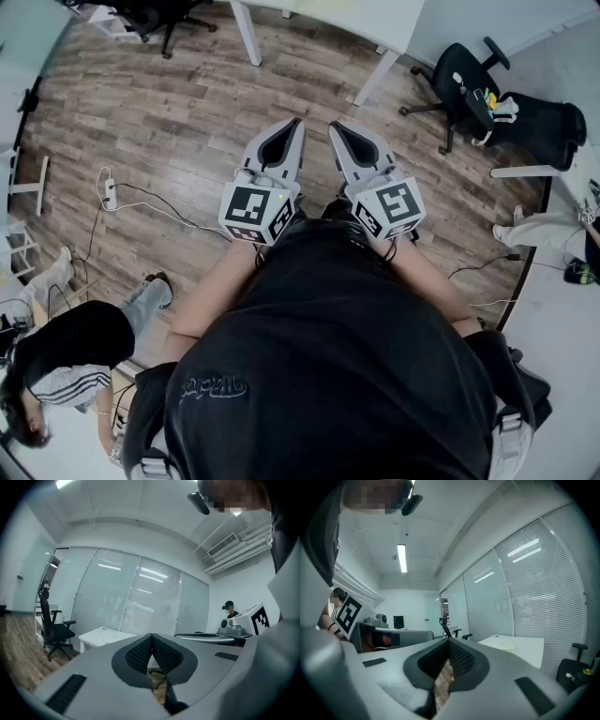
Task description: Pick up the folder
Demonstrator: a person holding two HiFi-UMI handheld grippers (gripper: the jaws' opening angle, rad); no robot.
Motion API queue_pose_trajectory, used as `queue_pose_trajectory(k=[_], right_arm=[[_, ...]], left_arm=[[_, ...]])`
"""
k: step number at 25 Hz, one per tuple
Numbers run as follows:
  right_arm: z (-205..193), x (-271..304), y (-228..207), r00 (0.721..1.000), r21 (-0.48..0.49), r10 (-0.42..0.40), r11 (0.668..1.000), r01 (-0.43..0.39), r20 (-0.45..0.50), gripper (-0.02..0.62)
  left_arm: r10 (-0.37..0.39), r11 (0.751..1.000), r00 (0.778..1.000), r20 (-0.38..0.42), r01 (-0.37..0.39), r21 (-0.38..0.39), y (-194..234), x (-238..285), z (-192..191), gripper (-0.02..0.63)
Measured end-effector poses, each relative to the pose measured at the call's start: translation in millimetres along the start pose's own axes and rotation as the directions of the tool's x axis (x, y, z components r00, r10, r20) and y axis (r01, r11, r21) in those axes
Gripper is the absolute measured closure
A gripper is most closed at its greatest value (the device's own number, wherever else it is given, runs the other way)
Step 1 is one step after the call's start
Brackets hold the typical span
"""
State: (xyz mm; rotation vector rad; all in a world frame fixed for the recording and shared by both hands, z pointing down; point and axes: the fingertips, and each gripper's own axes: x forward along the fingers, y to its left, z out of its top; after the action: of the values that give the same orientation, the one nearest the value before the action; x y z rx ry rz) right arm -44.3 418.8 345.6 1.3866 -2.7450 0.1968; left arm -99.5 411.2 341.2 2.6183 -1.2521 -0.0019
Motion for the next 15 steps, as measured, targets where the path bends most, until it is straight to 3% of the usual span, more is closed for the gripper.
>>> queue_pose_trajectory(k=[9,15], right_arm=[[-1,13,5,0.997,0.029,0.081,0.996,-0.081,-0.003,0.574],[-1,22,-22,0.997,0.045,0.074,0.996,-0.073,-0.006,0.574]], left_arm=[[-0.009,0.999,1.000,0.017,0.010,-0.038,3,4,1,0.594],[0.015,0.999,1.000,0.006,-0.014,-0.035,9,26,0,0.594]])
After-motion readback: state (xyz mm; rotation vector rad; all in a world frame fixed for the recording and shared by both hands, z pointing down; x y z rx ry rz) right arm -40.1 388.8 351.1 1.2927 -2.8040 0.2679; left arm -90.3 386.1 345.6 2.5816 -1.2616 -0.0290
